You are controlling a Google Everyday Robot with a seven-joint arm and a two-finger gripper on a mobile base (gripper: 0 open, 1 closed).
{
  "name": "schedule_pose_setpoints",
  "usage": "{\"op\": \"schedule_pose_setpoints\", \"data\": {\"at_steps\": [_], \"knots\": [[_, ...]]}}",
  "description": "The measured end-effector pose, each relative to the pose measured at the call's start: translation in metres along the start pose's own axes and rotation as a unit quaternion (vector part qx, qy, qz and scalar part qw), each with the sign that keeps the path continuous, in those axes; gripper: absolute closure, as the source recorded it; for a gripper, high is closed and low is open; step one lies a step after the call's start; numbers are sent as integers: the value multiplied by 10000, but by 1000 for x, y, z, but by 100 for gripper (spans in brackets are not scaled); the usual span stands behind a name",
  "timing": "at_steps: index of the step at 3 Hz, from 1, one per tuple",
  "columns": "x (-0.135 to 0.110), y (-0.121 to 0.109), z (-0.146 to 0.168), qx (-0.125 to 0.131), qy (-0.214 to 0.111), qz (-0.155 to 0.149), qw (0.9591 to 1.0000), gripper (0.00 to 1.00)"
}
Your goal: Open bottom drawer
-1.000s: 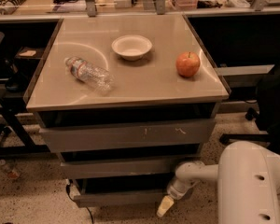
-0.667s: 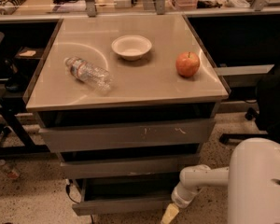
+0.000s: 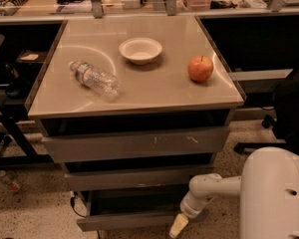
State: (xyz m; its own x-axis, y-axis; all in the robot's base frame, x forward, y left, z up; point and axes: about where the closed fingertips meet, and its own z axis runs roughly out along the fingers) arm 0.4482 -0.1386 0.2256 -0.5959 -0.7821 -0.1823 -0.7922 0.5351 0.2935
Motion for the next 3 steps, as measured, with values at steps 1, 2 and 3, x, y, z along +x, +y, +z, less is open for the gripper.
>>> {"op": "schedule_pose_setpoints", "data": {"at_steps": [1,2,3], "knots": [[-16,-11,16,-84,-55,-119,9999,0],[-20,-17,34,-209,0,-110,9997,0],[-10,-16,45,-322,191,-32,9993,0]]}}
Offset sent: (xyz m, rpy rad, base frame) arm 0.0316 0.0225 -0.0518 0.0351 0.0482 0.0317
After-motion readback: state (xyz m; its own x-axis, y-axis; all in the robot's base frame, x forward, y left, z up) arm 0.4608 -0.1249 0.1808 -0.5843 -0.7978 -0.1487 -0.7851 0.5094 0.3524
